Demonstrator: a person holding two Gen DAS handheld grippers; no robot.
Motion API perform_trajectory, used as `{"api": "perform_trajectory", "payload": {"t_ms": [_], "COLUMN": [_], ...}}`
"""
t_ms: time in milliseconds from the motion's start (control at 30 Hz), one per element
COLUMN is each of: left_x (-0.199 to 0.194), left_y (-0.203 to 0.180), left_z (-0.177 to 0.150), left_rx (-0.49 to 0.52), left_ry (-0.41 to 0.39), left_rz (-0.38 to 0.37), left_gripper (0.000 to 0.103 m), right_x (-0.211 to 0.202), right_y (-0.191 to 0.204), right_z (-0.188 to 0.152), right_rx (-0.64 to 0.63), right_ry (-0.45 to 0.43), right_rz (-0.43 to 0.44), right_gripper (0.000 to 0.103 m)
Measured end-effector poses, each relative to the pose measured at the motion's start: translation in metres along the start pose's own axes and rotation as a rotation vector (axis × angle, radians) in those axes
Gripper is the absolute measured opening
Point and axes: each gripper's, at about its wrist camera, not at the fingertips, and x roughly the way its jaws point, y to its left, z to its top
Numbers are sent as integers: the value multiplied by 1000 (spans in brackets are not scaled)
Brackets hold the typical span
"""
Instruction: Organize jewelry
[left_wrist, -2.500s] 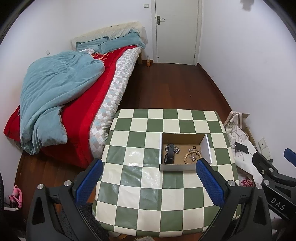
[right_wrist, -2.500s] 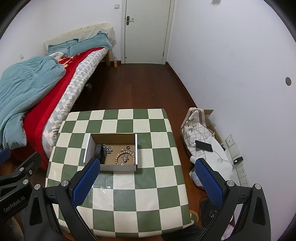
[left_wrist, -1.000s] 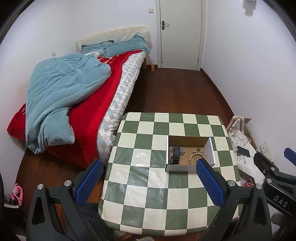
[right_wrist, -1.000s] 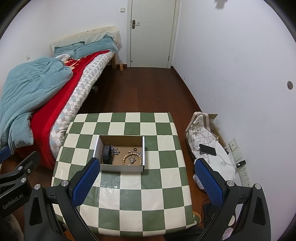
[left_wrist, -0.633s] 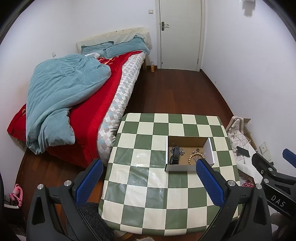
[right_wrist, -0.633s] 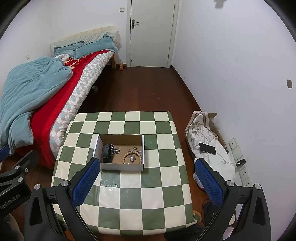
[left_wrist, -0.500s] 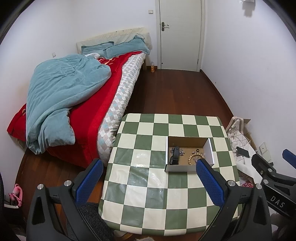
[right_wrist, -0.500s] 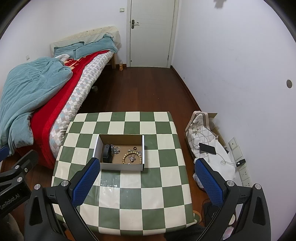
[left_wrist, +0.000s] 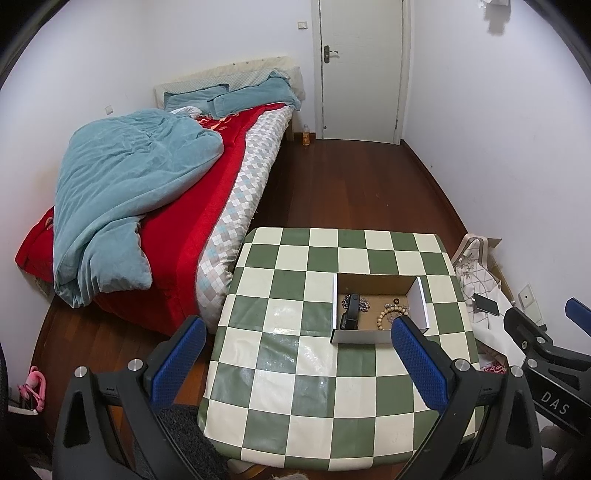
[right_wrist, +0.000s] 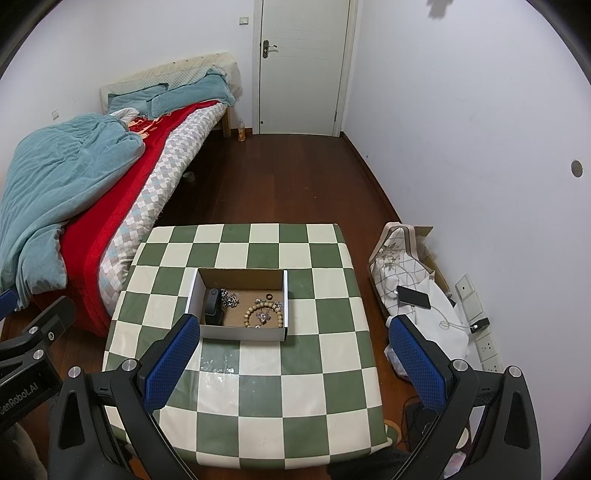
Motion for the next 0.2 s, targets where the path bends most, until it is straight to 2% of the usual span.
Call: {"api": "perform_trajectory", "payload": {"t_ms": [200], "left_x": [-3], "left_y": [3], "left_z": [0], "left_rx": [-7], "left_ry": [-5], "left_rz": [-11], "left_gripper": [102], "right_x": [-3], "right_y": [-3], "right_z": [-1], "right_rx": [-1], "right_ry": [5], "right_rz": [2], "right_gripper": [103]}}
